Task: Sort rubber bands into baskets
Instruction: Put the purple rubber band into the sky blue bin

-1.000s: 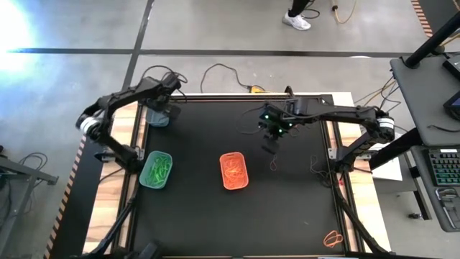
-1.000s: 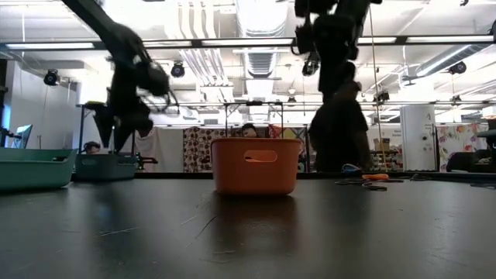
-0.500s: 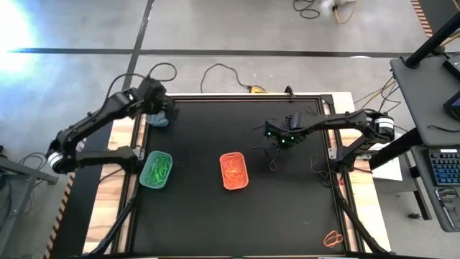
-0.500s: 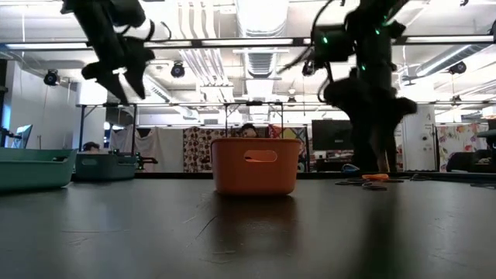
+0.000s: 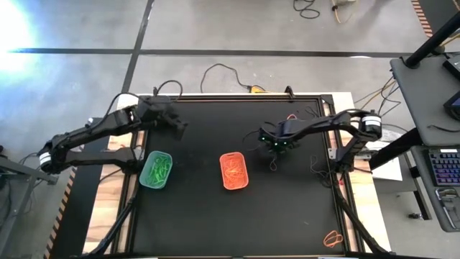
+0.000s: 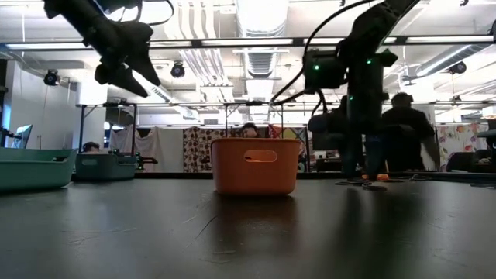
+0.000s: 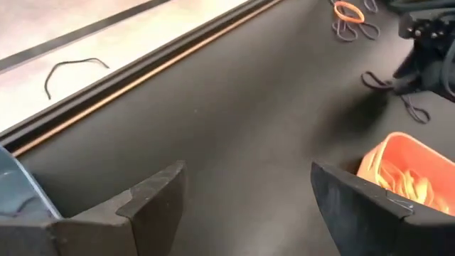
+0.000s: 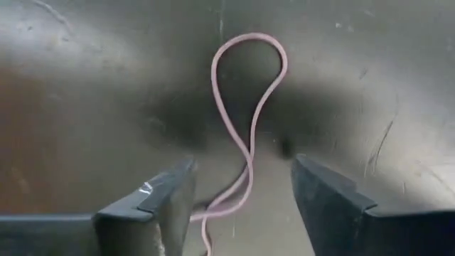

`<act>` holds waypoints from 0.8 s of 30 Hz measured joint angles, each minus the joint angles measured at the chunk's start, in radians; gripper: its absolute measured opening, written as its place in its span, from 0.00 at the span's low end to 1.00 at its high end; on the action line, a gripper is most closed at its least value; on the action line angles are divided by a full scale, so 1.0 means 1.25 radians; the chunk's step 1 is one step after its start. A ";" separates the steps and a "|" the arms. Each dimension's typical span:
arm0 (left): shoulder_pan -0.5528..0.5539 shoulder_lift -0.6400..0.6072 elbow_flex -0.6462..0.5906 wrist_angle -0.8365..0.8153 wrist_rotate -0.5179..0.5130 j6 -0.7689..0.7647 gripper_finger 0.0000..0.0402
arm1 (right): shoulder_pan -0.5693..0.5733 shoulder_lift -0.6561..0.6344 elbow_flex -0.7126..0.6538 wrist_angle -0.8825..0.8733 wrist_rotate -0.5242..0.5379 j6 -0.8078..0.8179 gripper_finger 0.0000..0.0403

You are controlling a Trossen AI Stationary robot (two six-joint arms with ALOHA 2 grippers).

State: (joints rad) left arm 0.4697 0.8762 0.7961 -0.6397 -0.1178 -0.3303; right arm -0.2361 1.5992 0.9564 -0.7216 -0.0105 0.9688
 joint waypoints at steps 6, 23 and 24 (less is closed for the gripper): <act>-0.009 -0.017 -0.013 -0.015 -0.002 -0.001 0.70 | 0.000 0.036 0.011 -0.006 0.013 0.001 0.31; -0.009 -0.023 -0.017 0.009 -0.050 0.050 0.70 | 0.003 0.064 0.175 -0.098 0.090 -0.113 0.03; -0.009 -0.023 -0.017 0.023 -0.038 0.051 0.70 | -0.005 0.065 0.201 -0.092 0.095 -0.141 0.03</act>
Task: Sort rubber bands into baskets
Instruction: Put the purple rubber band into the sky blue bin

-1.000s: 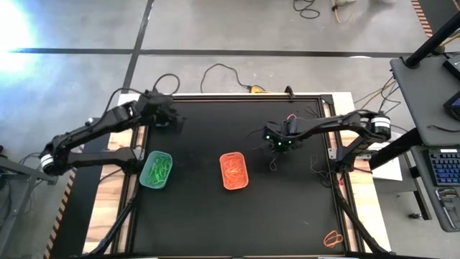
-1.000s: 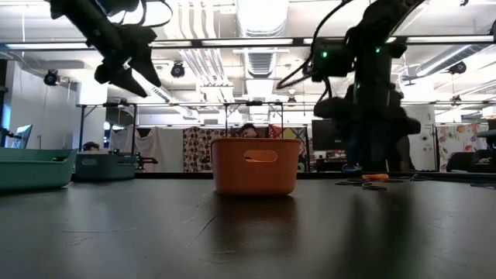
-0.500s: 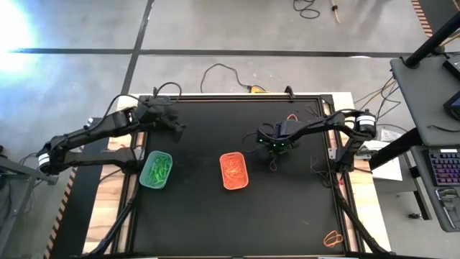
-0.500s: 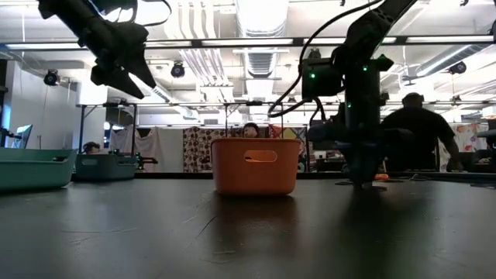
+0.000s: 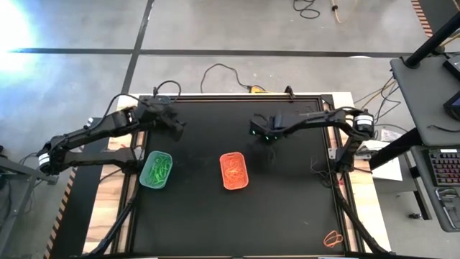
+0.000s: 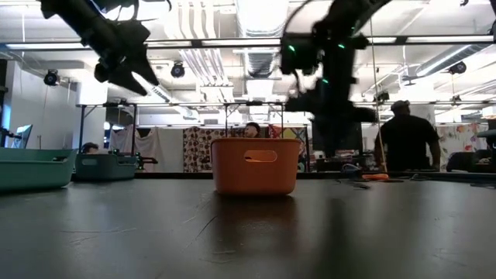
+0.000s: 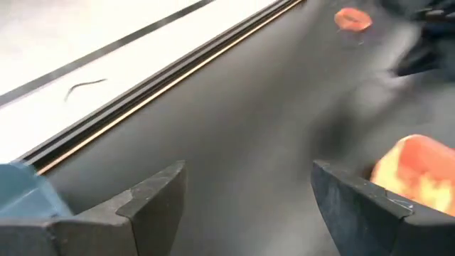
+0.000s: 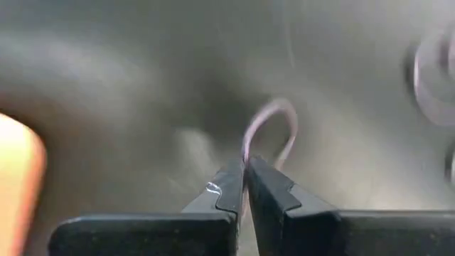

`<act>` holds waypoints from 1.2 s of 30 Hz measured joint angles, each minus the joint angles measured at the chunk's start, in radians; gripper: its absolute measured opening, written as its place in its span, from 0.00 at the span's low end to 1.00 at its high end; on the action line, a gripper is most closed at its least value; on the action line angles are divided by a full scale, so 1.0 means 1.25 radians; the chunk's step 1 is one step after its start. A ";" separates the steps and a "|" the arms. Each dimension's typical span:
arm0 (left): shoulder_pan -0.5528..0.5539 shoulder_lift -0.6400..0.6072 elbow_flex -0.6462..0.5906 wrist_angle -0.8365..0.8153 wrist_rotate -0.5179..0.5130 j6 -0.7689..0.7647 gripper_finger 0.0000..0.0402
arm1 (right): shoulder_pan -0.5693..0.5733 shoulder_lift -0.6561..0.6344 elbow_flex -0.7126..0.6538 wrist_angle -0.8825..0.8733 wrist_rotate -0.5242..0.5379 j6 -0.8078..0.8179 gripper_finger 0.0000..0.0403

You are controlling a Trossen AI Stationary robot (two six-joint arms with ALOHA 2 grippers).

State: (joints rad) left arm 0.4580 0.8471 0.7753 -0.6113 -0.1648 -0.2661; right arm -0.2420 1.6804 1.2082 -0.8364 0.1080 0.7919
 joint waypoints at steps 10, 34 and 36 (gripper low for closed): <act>-0.001 -0.037 0.019 0.271 0.289 0.008 0.70 | -0.066 0.168 0.261 0.207 -0.052 -0.257 0.03; 0.000 0.023 -0.056 0.179 0.230 0.028 0.70 | -0.058 0.400 0.667 -0.218 -0.048 -0.360 0.47; 0.000 0.070 -0.066 0.206 0.231 0.075 0.70 | -0.056 0.362 0.666 -0.270 -0.004 -0.364 0.52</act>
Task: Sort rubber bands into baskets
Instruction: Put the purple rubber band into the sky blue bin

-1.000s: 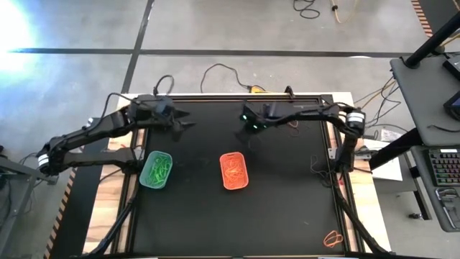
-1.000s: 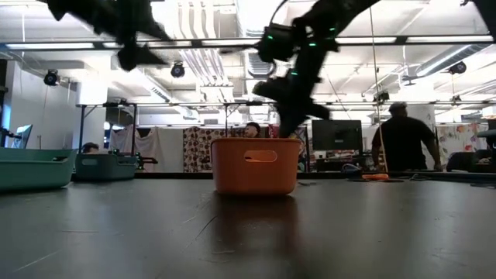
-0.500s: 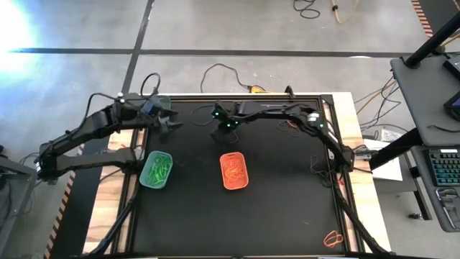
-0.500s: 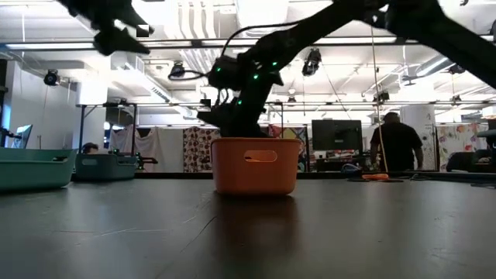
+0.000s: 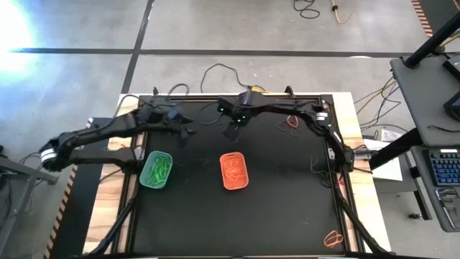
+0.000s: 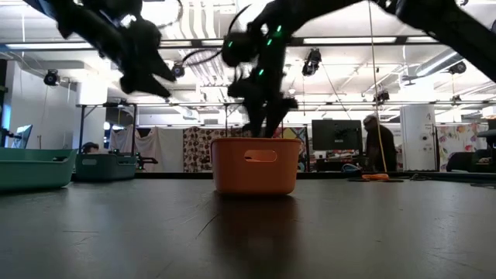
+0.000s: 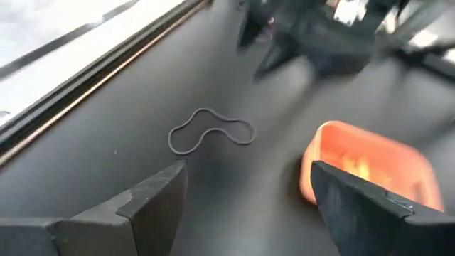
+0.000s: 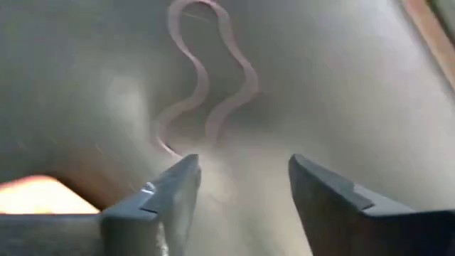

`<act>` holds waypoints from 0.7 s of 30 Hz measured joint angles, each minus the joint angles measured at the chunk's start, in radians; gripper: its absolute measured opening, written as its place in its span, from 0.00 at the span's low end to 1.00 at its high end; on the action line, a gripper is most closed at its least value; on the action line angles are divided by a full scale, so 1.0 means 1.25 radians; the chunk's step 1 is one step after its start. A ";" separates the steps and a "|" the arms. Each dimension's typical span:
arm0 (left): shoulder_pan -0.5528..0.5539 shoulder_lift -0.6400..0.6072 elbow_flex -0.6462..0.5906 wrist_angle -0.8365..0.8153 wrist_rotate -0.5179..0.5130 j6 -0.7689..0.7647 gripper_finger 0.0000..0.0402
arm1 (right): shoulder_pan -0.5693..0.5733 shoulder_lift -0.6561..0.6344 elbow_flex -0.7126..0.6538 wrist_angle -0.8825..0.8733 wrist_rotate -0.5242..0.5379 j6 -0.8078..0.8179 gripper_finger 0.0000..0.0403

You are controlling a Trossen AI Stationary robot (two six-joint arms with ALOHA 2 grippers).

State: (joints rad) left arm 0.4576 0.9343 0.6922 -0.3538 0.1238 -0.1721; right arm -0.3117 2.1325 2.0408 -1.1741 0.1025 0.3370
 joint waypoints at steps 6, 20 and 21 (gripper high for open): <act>0.003 0.189 0.008 0.110 0.020 0.181 0.70 | 0.019 -0.132 -0.023 -0.044 0.066 0.012 0.64; 0.016 0.602 0.172 0.246 0.020 0.445 0.73 | 0.125 -0.381 -0.178 -0.035 0.068 0.208 0.73; 0.017 0.632 0.194 0.232 0.020 0.451 0.73 | 0.132 -0.392 -0.191 -0.035 0.067 0.225 0.73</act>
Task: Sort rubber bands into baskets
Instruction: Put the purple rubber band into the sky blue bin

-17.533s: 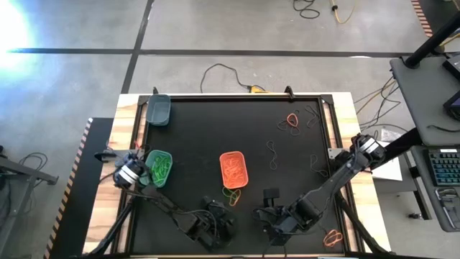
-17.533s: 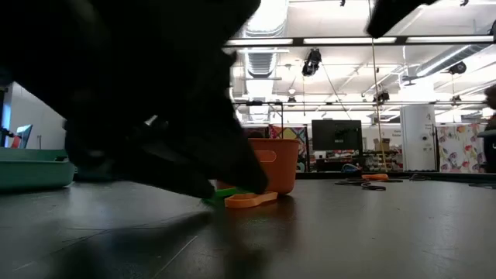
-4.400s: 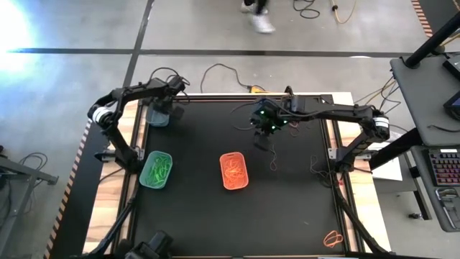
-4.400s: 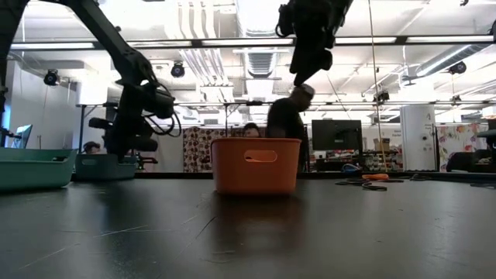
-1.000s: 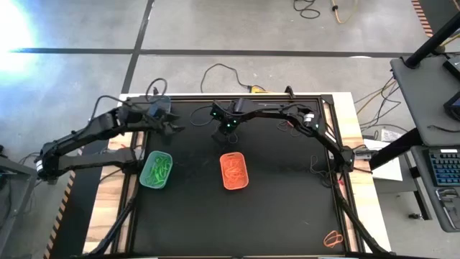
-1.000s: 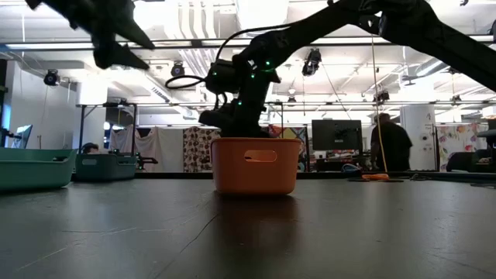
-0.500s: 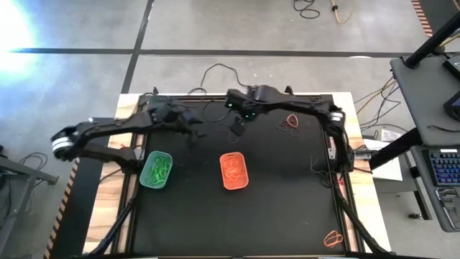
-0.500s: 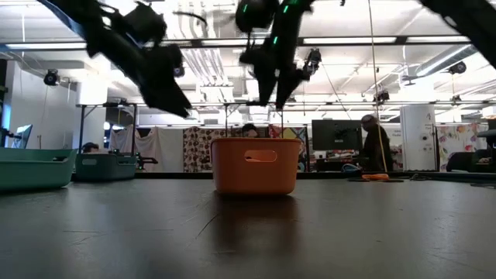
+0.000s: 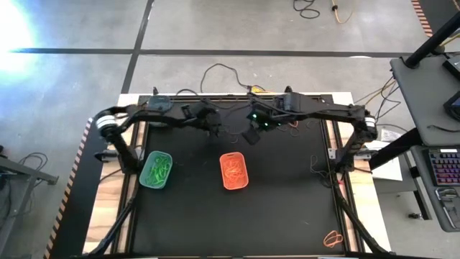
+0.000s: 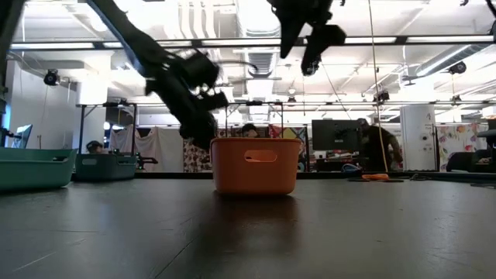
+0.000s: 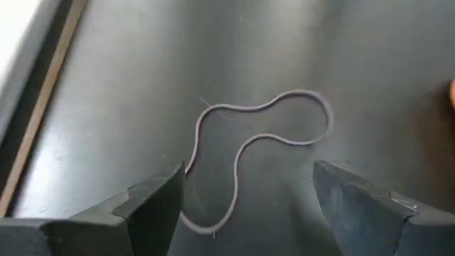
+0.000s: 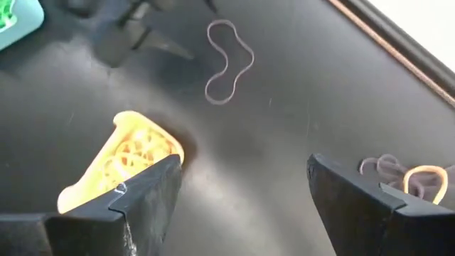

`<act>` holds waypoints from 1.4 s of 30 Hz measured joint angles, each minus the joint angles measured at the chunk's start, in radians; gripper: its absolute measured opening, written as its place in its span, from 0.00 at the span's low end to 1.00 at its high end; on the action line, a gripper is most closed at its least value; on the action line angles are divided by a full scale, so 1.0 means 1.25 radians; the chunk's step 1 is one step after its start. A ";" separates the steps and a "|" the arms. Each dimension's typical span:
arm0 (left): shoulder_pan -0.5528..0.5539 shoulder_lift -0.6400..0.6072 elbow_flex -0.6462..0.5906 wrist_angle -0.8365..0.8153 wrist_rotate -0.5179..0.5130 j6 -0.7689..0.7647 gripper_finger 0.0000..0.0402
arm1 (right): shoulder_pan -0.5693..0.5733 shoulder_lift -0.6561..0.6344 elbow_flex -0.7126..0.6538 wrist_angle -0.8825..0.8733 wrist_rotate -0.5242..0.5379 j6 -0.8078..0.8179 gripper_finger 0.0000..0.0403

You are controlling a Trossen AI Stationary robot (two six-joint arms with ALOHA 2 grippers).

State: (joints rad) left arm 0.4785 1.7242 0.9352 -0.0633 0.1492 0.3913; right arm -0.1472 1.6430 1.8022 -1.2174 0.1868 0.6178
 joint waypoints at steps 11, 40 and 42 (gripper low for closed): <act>0.040 0.196 0.172 -0.078 -0.023 -0.017 0.73 | 0.054 -0.053 -0.109 -0.002 -0.001 0.112 0.73; 0.047 0.221 0.230 -0.240 0.003 -0.082 0.00 | 0.055 -0.051 -0.138 0.003 0.049 0.105 0.73; 0.062 0.210 0.228 -0.247 0.026 -0.096 0.00 | 0.055 -0.051 -0.138 0.003 0.049 0.106 0.73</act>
State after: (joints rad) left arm 0.5557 1.9871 1.2199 -0.3722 0.1819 0.2710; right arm -0.0786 1.5791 1.6299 -1.2140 0.2474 0.7507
